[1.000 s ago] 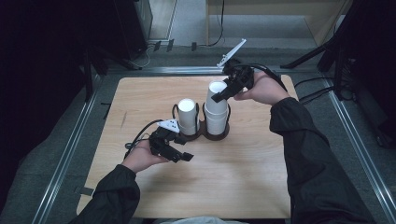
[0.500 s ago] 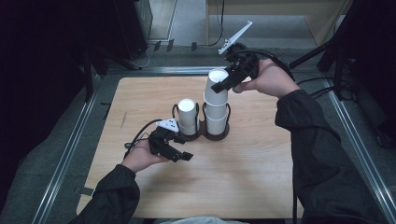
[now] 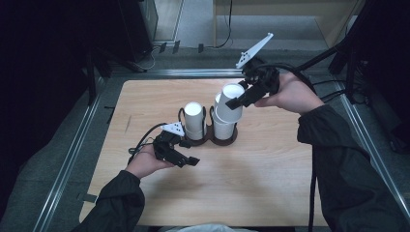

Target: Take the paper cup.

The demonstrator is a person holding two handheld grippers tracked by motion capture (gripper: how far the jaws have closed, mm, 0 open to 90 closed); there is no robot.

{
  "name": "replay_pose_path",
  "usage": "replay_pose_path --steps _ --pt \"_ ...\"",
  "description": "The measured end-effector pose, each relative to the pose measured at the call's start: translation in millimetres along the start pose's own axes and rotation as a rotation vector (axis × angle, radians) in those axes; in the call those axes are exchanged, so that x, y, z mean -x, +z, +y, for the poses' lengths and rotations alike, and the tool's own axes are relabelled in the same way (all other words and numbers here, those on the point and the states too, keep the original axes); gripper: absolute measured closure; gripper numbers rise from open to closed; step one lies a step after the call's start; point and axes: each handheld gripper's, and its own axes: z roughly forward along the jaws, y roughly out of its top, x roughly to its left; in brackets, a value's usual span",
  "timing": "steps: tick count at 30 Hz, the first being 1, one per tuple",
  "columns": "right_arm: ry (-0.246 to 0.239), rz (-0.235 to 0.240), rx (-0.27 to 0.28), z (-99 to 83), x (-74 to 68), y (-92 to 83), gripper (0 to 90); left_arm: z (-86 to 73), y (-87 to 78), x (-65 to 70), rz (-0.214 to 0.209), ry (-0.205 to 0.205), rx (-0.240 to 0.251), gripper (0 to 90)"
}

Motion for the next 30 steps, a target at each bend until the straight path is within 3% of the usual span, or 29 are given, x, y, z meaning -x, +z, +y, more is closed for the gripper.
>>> replay_pose_path --steps 4,12,30 --pt "0.011 0.004 0.027 -10.7 -3.0 -2.9 32.7 -0.1 -0.4 -0.6 0.004 -0.001 0.005 21.4" --pt "0.014 0.012 0.017 -22.7 -13.1 -3.2 32.7 0.0 -0.6 0.1 0.006 -0.004 0.009 21.4" --pt "-0.035 0.033 0.014 -57.9 -33.4 19.7 32.6 0.4 1.4 1.7 0.001 0.014 0.009 19.0"
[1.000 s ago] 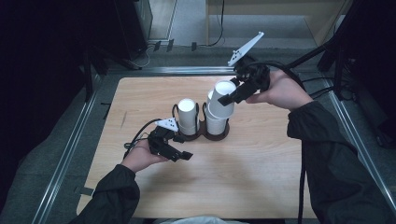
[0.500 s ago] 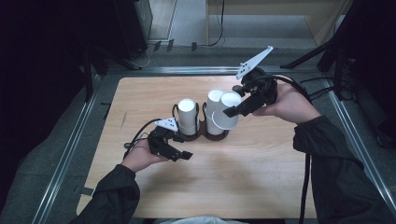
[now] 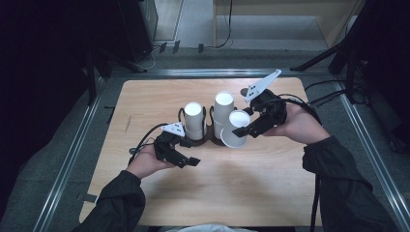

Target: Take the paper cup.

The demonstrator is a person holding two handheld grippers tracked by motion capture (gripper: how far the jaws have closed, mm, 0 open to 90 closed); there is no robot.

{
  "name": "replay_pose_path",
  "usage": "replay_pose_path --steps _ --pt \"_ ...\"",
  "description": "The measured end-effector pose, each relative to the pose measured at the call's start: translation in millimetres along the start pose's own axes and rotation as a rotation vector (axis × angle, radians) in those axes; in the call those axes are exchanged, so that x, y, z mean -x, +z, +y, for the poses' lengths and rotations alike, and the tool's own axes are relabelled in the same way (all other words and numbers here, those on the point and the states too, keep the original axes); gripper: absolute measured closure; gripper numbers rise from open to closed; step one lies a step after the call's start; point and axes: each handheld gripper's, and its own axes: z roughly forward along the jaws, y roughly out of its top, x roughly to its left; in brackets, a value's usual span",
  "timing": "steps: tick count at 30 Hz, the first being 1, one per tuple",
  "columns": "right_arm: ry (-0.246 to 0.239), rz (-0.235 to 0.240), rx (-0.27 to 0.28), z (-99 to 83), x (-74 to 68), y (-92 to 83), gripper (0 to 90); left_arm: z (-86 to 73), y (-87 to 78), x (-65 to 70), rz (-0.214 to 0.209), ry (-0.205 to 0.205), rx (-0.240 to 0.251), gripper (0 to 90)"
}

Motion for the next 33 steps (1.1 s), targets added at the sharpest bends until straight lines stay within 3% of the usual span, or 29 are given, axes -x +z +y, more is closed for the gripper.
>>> replay_pose_path --steps 18,22,33 --pt "-0.022 0.053 0.025 -39.4 -14.9 35.0 32.6 1.2 2.9 4.3 -0.022 0.030 0.020 13.5" --pt "-0.005 0.065 0.027 -45.6 -15.8 42.4 32.6 1.8 4.2 4.7 -0.043 0.024 0.029 13.1" --pt "0.027 0.072 0.023 -60.4 -15.9 61.0 32.6 1.6 6.0 4.8 -0.045 0.028 0.029 13.3"
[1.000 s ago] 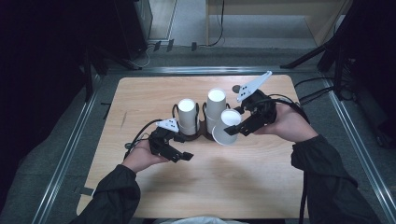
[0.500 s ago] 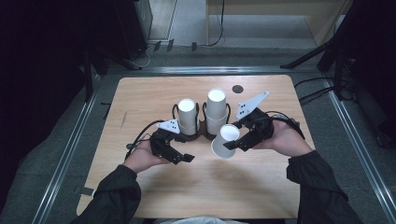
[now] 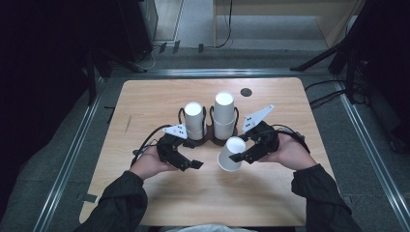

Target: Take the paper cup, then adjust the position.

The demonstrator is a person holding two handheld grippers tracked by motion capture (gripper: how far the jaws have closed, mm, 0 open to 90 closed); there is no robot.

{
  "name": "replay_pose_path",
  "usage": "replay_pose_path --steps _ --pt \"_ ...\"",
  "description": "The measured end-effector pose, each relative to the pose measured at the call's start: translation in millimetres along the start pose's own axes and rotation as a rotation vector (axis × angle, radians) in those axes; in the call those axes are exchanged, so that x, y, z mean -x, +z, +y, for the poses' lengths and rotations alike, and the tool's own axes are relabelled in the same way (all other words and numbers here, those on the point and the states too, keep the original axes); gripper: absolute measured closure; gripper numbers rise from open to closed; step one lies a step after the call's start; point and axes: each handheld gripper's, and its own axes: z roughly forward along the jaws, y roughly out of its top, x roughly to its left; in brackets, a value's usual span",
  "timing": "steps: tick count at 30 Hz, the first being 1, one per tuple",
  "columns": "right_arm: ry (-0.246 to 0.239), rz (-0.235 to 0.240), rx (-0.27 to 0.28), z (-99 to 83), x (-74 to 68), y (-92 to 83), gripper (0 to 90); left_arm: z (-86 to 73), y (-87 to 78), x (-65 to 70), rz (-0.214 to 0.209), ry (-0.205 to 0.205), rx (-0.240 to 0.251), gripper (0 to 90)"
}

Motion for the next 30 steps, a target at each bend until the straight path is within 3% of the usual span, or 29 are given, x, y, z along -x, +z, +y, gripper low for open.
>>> replay_pose_path --steps 5,14,24,30 --pt "0.013 0.010 0.011 -7.7 0.1 7.1 32.6 -0.9 2.0 -1.4 0.005 -0.013 -0.005 13.4" --pt "0.042 0.035 0.030 -17.0 3.5 16.2 32.6 2.6 7.4 2.4 -0.012 0.016 0.011 13.5" --pt "0.060 0.047 0.064 -13.9 4.8 20.0 32.6 6.7 14.1 3.8 -0.041 0.032 0.039 13.5" --pt "0.065 0.068 0.111 -8.6 4.3 19.3 32.7 8.7 19.2 5.4 -0.057 0.039 0.046 13.5"
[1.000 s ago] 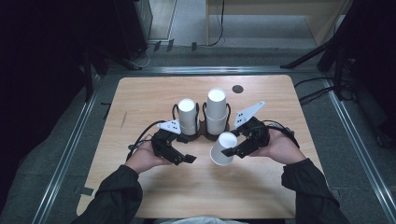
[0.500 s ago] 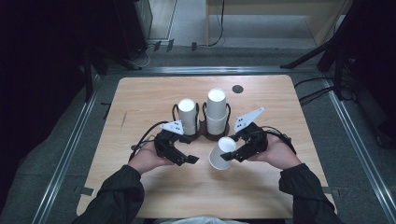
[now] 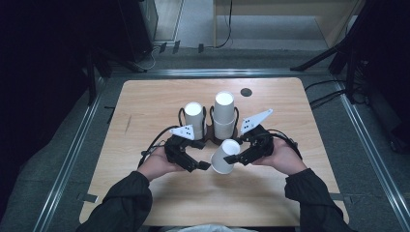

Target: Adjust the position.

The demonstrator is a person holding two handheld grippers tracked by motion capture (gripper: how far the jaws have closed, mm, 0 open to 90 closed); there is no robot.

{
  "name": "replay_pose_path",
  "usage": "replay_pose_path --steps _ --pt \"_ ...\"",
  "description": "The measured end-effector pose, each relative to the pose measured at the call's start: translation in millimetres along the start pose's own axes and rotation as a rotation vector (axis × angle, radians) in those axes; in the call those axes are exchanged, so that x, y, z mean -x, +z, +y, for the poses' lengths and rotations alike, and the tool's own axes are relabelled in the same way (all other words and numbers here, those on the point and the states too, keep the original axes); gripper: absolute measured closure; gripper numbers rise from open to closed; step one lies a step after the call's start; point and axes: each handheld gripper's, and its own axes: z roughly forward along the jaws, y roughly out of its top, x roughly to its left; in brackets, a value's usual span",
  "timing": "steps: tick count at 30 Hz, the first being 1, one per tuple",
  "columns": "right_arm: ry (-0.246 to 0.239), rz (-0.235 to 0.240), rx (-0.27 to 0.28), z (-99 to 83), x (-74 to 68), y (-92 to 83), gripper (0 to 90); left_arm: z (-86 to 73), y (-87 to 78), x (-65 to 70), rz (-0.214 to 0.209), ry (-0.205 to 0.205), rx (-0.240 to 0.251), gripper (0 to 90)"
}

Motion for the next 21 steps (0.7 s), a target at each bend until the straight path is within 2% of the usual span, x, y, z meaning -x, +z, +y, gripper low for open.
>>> replay_pose_path --steps 7,21 --pt "-0.007 0.019 0.008 3.9 -3.1 5.2 32.6 4.1 8.6 4.2 -0.023 0.012 0.015 13.5" --pt "0.006 0.057 0.039 12.7 -9.0 11.6 32.8 5.4 18.3 8.1 -0.049 0.035 0.007 14.2"
